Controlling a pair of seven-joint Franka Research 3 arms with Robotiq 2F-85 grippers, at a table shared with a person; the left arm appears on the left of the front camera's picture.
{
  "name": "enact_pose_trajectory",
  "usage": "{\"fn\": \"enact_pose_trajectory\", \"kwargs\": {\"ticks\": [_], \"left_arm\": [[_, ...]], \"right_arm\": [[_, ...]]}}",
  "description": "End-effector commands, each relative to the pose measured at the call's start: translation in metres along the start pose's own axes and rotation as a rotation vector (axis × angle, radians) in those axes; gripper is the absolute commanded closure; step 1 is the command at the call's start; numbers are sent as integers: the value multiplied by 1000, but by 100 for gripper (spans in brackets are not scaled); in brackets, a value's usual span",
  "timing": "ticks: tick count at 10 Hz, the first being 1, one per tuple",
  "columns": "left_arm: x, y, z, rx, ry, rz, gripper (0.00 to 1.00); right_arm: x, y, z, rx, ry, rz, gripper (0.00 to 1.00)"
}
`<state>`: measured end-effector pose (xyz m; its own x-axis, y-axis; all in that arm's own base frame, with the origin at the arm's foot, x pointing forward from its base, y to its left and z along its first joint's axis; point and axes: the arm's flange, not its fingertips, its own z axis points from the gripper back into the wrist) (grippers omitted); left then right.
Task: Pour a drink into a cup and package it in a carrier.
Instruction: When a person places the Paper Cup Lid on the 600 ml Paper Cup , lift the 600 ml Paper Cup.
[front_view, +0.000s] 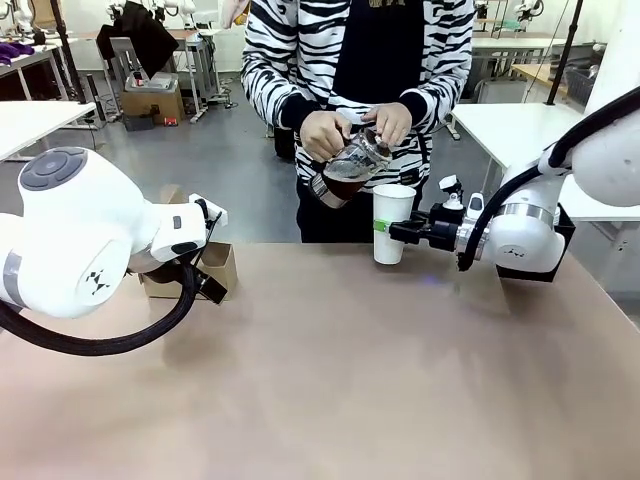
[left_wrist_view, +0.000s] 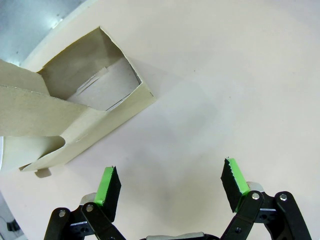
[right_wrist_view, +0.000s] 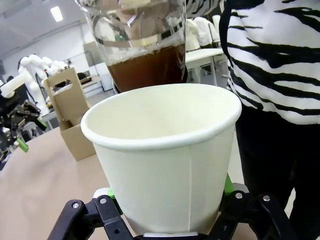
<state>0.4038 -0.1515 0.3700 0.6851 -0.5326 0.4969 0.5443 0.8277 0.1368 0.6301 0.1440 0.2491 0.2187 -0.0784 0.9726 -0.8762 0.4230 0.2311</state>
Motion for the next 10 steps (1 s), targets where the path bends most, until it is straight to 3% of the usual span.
{"fn": "enact_pose_trajectory", "kwargs": {"ticks": [1, 10], "left_arm": [[0, 0, 0, -2, -2, 0, 0], [0, 0, 0, -2, -2, 0, 0]], "right_arm": [[4, 2, 0, 1, -2, -11, 19], [4, 2, 0, 1, -2, -11, 19]]}}
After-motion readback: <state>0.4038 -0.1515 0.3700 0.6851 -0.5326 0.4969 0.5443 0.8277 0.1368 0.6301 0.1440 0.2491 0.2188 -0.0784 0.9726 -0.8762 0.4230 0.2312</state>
